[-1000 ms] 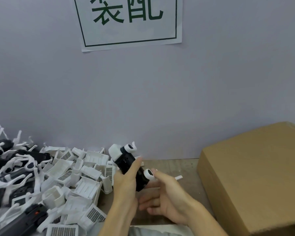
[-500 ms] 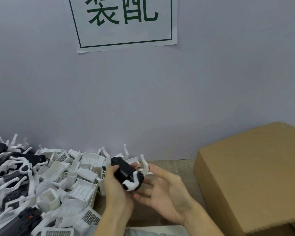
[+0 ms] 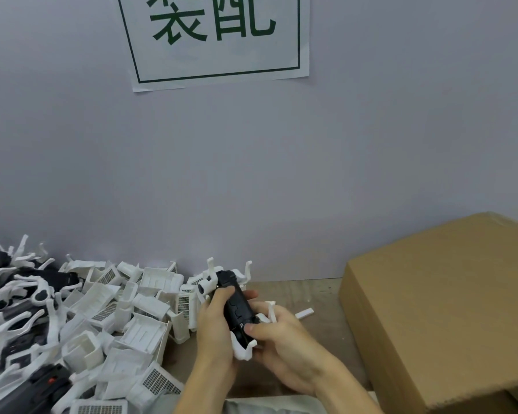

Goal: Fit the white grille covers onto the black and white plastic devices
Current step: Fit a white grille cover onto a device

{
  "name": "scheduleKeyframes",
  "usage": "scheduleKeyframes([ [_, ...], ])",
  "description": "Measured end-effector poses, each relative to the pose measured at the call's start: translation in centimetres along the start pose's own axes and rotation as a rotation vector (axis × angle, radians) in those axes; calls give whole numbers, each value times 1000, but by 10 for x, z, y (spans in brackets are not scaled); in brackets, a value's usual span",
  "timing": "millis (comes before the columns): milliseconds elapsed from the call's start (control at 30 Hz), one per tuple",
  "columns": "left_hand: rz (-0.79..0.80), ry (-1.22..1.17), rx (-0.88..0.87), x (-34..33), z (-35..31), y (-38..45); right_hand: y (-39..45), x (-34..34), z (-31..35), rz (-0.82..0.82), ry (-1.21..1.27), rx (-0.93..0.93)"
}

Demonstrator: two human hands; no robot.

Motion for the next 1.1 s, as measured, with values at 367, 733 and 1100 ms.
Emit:
scheduleKeyframes([
  [367, 40, -20, -56, 1, 1, 7, 2, 1, -4, -45, -39, -38],
  [733, 19, -30, 31, -2, 1, 1, 0, -2, -1, -31, -46, -21],
  [1100, 31, -42, 54, -5, 0, 0, 4, 1, -5, -128, -85, -55],
])
Point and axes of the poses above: each hand's wrist, its own y-axis towards the middle knuckle, its own x-axis out of the back of the hand, z = x × y, the point moved 3 cm from there along y, towards the middle knuckle, and after that the axes turned 8 degrees about y, right-handed, at the moved point
